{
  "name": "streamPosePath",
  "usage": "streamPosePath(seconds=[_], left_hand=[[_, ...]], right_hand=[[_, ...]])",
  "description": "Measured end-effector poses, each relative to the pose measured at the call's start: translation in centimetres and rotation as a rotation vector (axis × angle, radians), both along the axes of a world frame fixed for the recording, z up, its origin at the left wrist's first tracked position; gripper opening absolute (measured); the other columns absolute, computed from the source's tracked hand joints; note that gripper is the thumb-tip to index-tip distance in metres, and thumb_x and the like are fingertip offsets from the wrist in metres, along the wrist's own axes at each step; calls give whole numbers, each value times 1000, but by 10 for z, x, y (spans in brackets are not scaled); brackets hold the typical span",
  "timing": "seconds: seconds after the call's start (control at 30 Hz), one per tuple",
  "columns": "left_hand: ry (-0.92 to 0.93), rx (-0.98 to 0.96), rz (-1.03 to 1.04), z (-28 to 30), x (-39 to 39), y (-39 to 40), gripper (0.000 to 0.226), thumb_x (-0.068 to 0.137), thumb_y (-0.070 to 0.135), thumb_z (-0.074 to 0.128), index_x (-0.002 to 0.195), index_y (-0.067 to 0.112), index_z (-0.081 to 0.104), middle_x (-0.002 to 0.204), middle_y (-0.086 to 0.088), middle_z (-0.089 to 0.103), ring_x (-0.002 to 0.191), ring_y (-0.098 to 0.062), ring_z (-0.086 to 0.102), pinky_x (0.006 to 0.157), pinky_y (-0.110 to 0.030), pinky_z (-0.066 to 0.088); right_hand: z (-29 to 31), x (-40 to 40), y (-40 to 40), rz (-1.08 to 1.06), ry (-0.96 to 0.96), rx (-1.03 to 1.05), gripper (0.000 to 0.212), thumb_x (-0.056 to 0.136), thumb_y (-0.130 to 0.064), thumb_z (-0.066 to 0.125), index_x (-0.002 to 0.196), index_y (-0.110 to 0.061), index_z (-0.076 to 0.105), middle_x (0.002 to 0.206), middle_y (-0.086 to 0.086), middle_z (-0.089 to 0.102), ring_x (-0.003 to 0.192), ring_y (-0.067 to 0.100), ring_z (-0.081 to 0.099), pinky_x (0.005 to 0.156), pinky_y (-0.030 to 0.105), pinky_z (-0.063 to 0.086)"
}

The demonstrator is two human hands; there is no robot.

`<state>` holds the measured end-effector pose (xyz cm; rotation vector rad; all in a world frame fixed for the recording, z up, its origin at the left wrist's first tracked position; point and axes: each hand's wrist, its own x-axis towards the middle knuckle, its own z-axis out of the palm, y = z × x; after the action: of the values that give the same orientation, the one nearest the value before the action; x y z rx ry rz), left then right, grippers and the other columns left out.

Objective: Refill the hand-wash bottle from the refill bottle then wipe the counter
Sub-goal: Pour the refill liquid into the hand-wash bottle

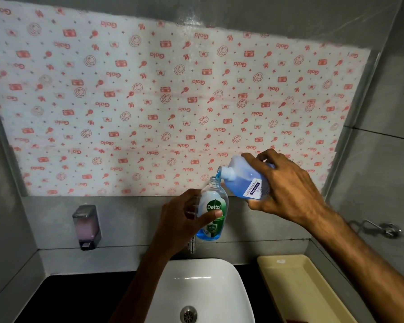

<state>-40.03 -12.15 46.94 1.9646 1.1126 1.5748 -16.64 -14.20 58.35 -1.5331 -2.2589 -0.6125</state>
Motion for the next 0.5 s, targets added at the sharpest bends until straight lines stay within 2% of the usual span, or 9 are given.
streamPosePath(seconds=[0.2, 0.5], left_hand=[[-13, -13, 16, -2, 0, 0, 45, 73, 45, 81, 111, 30, 60, 97, 20, 70, 90, 4, 71, 66, -13, 59], [5, -20, 18, -2, 2, -1, 44, 74, 41, 80, 111, 30, 59, 98, 22, 68, 88, 9, 69, 64, -9, 56]], right_hand=[[-1, 2, 0, 0, 4, 1, 102, 69, -63, 75, 155, -31, 30, 139, 4, 47, 115, 25, 58, 88, 36, 57], [-5, 4, 1, -5, 8, -7, 104, 70, -65, 74, 156, -30, 27, 141, 5, 47, 117, 25, 58, 91, 38, 58]])
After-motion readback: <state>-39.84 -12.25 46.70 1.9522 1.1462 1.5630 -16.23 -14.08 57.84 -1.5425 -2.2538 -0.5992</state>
